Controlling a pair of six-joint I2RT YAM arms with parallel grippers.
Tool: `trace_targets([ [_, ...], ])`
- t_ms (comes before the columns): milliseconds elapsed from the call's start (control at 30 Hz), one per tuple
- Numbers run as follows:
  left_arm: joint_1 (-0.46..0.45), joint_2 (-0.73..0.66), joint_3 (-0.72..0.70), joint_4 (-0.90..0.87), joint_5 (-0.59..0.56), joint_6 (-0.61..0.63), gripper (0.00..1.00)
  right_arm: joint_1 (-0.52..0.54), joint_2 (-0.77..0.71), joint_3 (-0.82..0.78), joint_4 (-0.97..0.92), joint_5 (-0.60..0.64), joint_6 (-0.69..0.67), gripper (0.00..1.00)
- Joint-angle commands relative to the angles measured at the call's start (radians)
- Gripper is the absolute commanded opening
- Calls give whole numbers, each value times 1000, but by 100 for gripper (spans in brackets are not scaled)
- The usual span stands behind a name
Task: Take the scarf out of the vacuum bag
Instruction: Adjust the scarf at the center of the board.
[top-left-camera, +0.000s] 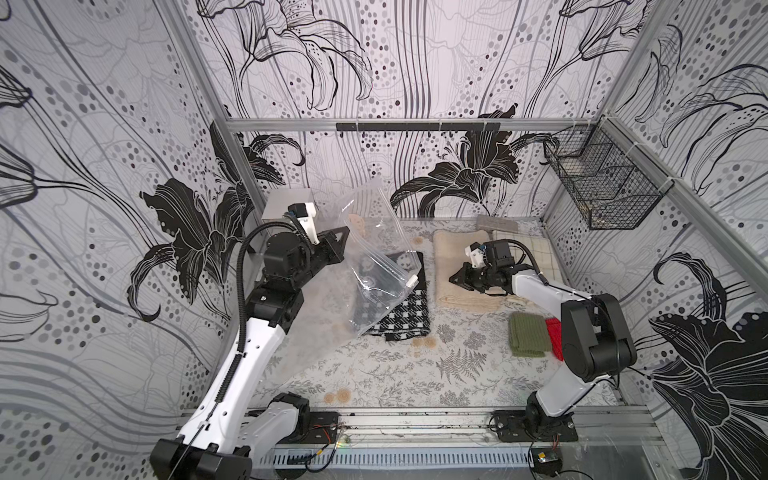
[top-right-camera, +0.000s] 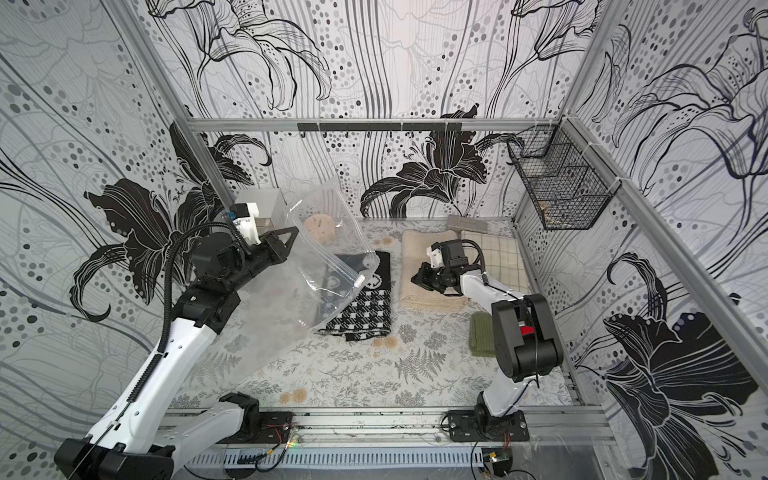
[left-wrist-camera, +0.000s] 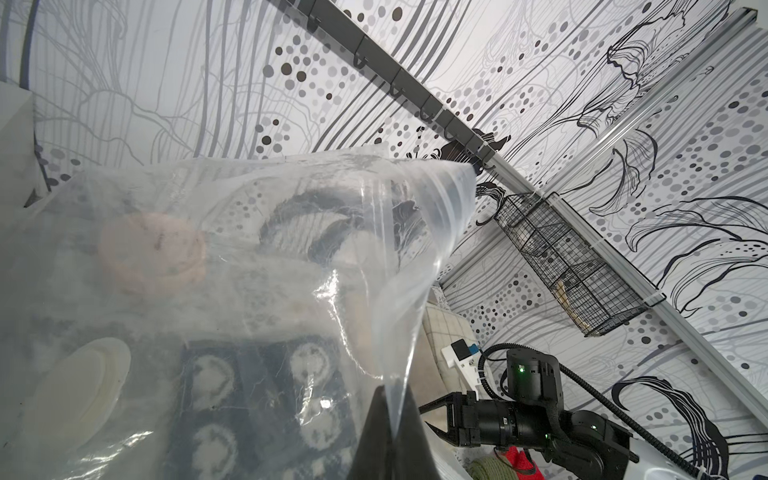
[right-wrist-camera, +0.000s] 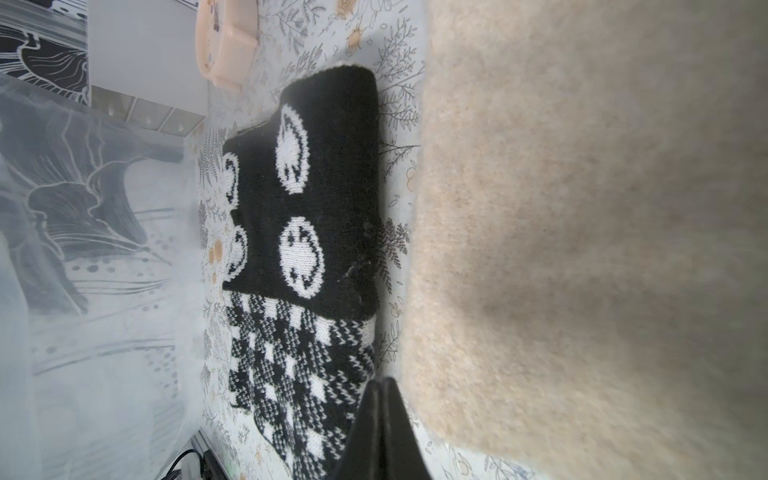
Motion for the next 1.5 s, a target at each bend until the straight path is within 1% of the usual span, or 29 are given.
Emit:
trace_targets([
  [0,-20,1,47,-3,-43,47,0,16,-9,5,5,-70,3,22],
  [67,-20,-1,47,0,-45,44,0,30,-19,5,-34,-62,-22,30],
  [100,-21,-3,47,1,-49,44,0,41,-19,5,-58,-51,-31,33],
  [133,-20,-4,47,2,-52,41,0,53,-48,0,-73,-42,-39,34],
  [233,-20,-3,49,8,-57,32,0,106,-56,-18,-111,-11,-48,38],
  [367,-21,0,52,11,-59,29,0,185,-56,-80,-88,27,-10,39],
  [533,-21,1,53,12,-56,22,0,245,-38,-149,0,30,53,39],
  [633,-22,3,59,12,-53,23,0,272,-30,-166,36,28,73,39],
  [667,-23,2,62,12,-51,24,0,282,1,-167,44,28,79,39],
  [933,-23,2,67,12,-48,23,0,324,89,-180,146,0,119,39],
  [1000,-24,3,68,11,-46,22,0,325,108,-185,173,-8,124,36],
  [1033,-24,3,71,9,-46,26,0,325,118,-184,180,-8,124,31],
  [1067,-23,3,72,8,-47,26,0,325,129,-181,188,-12,125,22],
  [1133,-23,5,75,5,-49,28,0,325,148,-173,206,-19,128,8],
  [1167,-24,7,76,3,-49,30,0,327,157,-168,219,-19,132,3],
  [1200,-24,7,78,3,-49,30,0,327,166,-158,228,-18,131,0],
  [1367,-26,4,84,0,-49,31,0,328,238,-53,219,-28,120,0],
  [1433,-25,-1,90,-11,-55,37,0,328,251,-10,188,-32,110,0],
  [1467,-25,-4,92,-15,-60,41,0,328,244,6,162,-25,96,3],
])
